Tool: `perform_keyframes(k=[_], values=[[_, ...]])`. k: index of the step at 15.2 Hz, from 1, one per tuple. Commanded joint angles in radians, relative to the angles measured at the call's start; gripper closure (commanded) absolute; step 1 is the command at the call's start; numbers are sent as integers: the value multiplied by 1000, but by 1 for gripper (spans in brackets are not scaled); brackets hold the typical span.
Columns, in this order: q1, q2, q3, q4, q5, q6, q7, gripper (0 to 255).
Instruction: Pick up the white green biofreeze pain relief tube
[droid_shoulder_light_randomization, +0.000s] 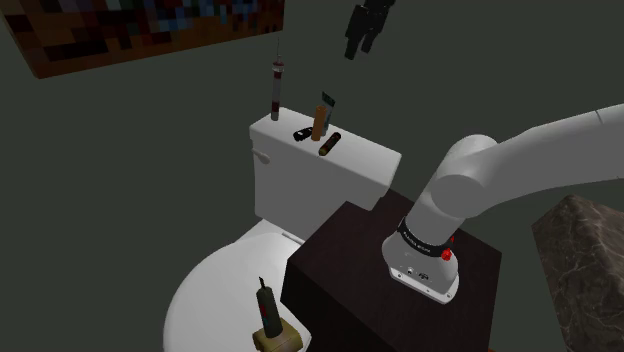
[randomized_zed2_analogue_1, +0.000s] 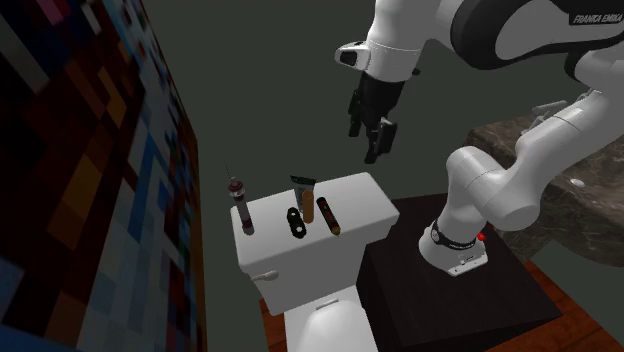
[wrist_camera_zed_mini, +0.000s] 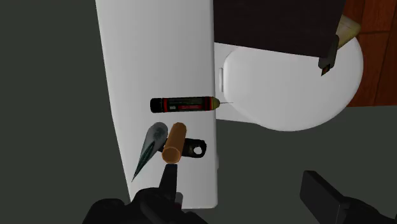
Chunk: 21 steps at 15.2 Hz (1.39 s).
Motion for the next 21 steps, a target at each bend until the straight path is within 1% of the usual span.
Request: perform_keyframes(k=[1,6,11,15,19,21], values=[[0,0,0,0,0,0,0,0],[-54,60,1,-104,-19,220,110,0],[-110,158,0,-171,-45,438,224,0],[-159,260,0,-198,-71,608,321,0],[-212,378,1,-201,-106,768,427,0],[-220,400,1,-208,-113,802,443,0]])
